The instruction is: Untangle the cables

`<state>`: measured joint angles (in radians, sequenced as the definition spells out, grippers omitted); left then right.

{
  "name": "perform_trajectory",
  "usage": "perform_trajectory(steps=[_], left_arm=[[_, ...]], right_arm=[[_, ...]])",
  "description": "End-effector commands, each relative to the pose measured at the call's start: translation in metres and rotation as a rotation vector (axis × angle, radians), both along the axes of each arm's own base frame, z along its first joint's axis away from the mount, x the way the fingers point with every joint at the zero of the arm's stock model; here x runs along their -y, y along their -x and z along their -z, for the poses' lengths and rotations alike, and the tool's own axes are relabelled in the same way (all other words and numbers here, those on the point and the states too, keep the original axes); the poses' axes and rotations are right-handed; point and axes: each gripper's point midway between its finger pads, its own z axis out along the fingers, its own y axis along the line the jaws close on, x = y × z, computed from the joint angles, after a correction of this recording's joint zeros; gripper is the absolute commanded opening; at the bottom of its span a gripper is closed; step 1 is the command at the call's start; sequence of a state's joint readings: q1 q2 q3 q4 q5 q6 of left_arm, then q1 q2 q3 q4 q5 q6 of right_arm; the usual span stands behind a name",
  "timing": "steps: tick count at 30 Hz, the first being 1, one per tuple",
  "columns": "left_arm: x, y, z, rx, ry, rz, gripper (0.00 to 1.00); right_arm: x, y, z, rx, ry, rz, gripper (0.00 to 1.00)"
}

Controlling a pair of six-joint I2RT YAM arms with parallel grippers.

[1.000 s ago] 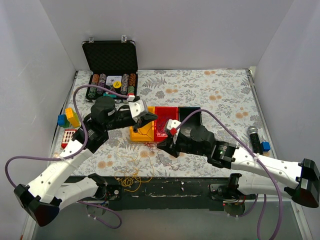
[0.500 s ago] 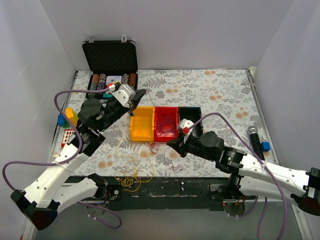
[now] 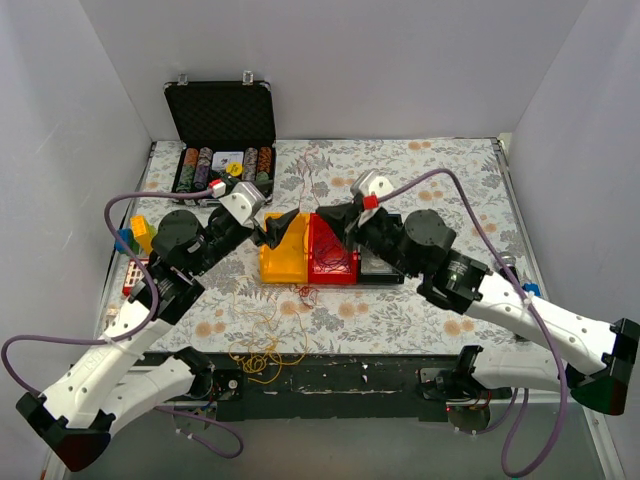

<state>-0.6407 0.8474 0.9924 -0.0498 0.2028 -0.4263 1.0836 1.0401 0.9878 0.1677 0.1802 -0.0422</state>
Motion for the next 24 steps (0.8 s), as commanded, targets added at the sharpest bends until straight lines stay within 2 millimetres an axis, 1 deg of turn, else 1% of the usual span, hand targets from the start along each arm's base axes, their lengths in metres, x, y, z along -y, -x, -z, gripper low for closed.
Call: perform_trajectory(steps=[1, 2, 3, 5, 6, 7, 13, 16, 18, 21, 24], left_arm=[[-0.024, -0.007, 0.005, -0.002, 0.043, -0.13, 0.73], [-0.03, -0.008, 0.006, 0.003, 0.056, -0.163, 0.79], [-0.036, -0.006, 0.005, 0.008, 0.063, -0.182, 0.87], [-0.04, -0.001, 0.005, 0.022, 0.063, -0.183, 0.9], [-0.042, 0.002, 0.005, 0.023, 0.065, -0.185, 0.93], [-0.044, 0.004, 0.005, 0.022, 0.066, -0.187, 0.98], [-0.074, 0.009, -0.01, 0.042, 0.126, -0.304, 0.98], [-0.088, 0.009, -0.018, 0.055, 0.152, -0.364, 0.98], [-0.095, 0.009, -0.021, 0.064, 0.163, -0.396, 0.98], [-0.099, 0.01, -0.022, 0.075, 0.16, -0.414, 0.98], [-0.099, 0.011, -0.02, 0.078, 0.148, -0.408, 0.98]], right_arm=[[-0.003, -0.027, -0.068, 0.137, -0.078, 0.039, 0.01], [-0.008, -0.03, -0.073, 0.144, -0.087, 0.033, 0.01], [-0.013, -0.035, -0.075, 0.149, -0.088, 0.029, 0.01], [-0.024, -0.045, -0.076, 0.147, -0.088, 0.022, 0.01], [-0.031, -0.049, -0.074, 0.143, -0.086, 0.014, 0.01], [-0.039, -0.055, -0.066, 0.131, -0.078, 0.008, 0.01], [-0.066, -0.086, -0.044, 0.095, -0.104, -0.011, 0.01], [-0.073, -0.101, -0.034, 0.074, -0.114, -0.002, 0.01], [-0.077, -0.11, -0.031, 0.066, -0.125, 0.007, 0.01], [-0.084, -0.121, -0.017, 0.056, -0.112, 0.015, 0.01], [-0.092, -0.129, 0.006, 0.028, -0.076, 0.02, 0.01]])
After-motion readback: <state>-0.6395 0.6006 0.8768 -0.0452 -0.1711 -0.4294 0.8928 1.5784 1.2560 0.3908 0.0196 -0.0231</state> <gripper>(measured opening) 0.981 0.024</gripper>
